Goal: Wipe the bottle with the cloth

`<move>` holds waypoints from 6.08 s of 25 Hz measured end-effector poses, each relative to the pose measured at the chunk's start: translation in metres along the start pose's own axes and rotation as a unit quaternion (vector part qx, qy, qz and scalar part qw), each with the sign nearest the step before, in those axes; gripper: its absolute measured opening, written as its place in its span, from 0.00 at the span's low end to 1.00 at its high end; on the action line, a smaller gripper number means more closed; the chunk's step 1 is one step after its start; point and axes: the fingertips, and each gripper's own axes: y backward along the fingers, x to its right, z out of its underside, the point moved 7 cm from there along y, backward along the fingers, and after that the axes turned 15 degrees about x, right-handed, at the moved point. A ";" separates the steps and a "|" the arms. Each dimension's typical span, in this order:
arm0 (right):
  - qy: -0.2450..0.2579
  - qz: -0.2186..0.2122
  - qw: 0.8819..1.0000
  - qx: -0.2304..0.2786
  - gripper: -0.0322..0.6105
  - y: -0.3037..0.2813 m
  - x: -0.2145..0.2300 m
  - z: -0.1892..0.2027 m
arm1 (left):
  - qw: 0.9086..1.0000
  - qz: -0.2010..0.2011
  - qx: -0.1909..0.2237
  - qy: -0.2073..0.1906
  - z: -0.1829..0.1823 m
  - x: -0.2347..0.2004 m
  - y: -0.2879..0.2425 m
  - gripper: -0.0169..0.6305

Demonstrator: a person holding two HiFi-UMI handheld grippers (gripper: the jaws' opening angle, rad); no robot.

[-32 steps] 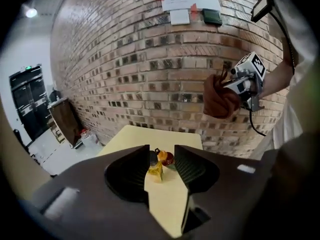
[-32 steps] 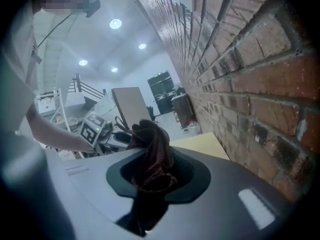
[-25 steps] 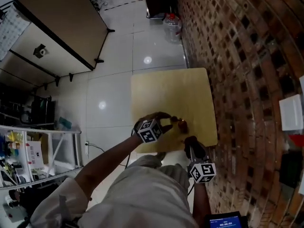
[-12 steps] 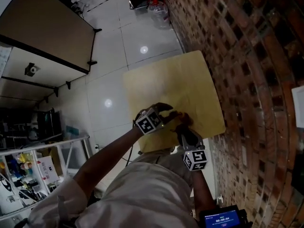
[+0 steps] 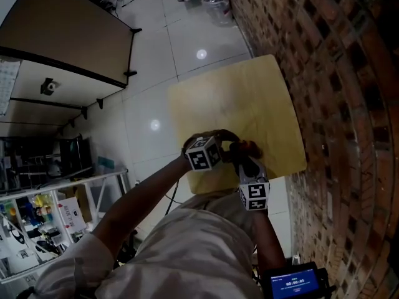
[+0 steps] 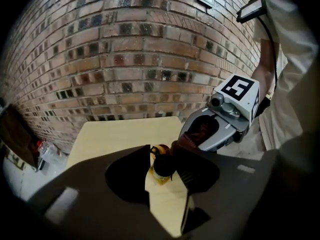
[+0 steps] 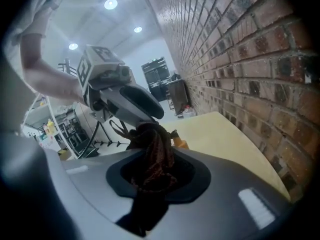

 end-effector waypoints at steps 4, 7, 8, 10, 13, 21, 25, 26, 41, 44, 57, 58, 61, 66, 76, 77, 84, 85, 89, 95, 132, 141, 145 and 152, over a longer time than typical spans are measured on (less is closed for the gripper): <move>-0.009 0.031 0.999 0.007 0.18 0.002 0.007 0.006 | 0.999 0.009 -0.035 -0.024 0.003 0.007 -0.004 0.29; -0.018 0.046 0.998 0.025 0.18 0.005 0.009 0.008 | 0.998 0.001 -0.053 -0.045 0.009 0.011 -0.008 0.28; -0.020 0.048 0.998 0.030 0.18 0.005 0.009 0.008 | 0.998 -0.003 -0.050 -0.042 0.010 0.011 -0.008 0.28; -0.021 0.048 0.998 0.035 0.18 0.004 0.008 0.007 | 0.999 -0.010 -0.041 -0.034 0.010 0.011 -0.008 0.28; -0.021 0.044 0.998 0.035 0.18 -0.005 0.007 0.009 | 0.999 -0.016 -0.032 -0.027 0.011 0.009 -0.007 0.28; -0.046 0.072 0.996 0.004 0.18 -0.024 0.012 0.033 | 0.999 -0.035 -0.017 0.006 0.013 0.009 -0.011 0.28; -0.063 0.093 0.994 -0.007 0.17 -0.028 0.019 0.043 | 0.999 -0.047 -0.013 0.018 0.012 0.008 -0.010 0.28; -0.068 0.098 0.993 -0.013 0.16 -0.029 0.021 0.046 | 0.999 -0.049 -0.011 0.022 0.012 0.007 -0.010 0.28; -0.081 0.115 0.978 -0.153 0.17 -0.068 0.059 0.118 | 0.983 -0.095 0.029 0.153 0.025 0.005 -0.008 0.29; -0.069 0.119 0.980 -0.142 0.17 -0.056 0.056 0.111 | 0.973 -0.117 0.045 0.192 0.025 0.003 -0.006 0.29; -0.116 0.042 0.992 -0.024 0.17 -0.027 -0.004 0.052 | 0.929 -0.198 0.079 0.303 0.024 0.005 -0.010 0.31; -0.122 0.045 0.991 -0.033 0.17 -0.030 0.000 0.054 | 0.926 -0.201 0.083 0.310 0.025 0.006 -0.010 0.31; -0.135 0.045 0.987 -0.073 0.17 -0.036 0.010 0.068 | 0.919 -0.203 0.091 0.325 0.027 0.007 -0.011 0.31; -0.149 0.041 0.978 -0.139 0.17 -0.060 0.031 0.092 | 0.916 -0.201 0.096 0.334 0.026 -0.001 -0.013 0.32; -0.170 0.064 0.950 -0.255 0.18 -0.085 0.053 0.115 | 0.886 -0.222 0.106 0.394 0.034 -0.007 -0.010 0.32; -0.181 0.073 0.947 -0.254 0.17 -0.084 0.052 0.114 | 0.877 -0.221 0.112 0.412 0.037 -0.007 -0.009 0.32; -0.200 0.085 0.952 -0.215 0.18 -0.046 0.037 0.109 | 0.899 -0.134 0.134 0.394 0.037 -0.004 -0.006 0.38; -0.203 0.088 0.952 -0.212 0.18 -0.038 0.034 0.111 | 0.908 -0.122 0.137 0.378 0.035 -0.004 -0.003 0.43; -0.212 0.095 0.953 -0.195 0.18 -0.012 0.028 0.113 | 0.974 -0.092 0.085 0.188 0.027 -0.002 0.008 0.63; -0.203 0.088 0.959 -0.175 0.18 0.016 0.027 0.103 | 0.938 0.072 -0.095 -0.325 0.024 0.016 -0.001 0.65; -0.371 0.087 0.924 -0.040 0.17 -0.030 0.024 0.057 | 0.974 -0.046 -0.192 -0.109 -0.010 0.021 -0.061 0.30; -0.366 0.150 0.910 -0.127 0.17 -0.043 0.061 0.109 | 0.976 -0.074 -0.195 -0.069 -0.012 0.017 -0.062 0.30; -0.382 0.201 0.887 -0.164 0.17 -0.048 0.075 0.124 | 0.973 -0.133 -0.190 -0.012 -0.015 0.017 -0.065 0.30; -0.373 0.183 0.899 -0.136 0.17 -0.026 0.072 0.111 | 0.976 -0.154 -0.152 0.006 -0.014 0.018 -0.067 0.41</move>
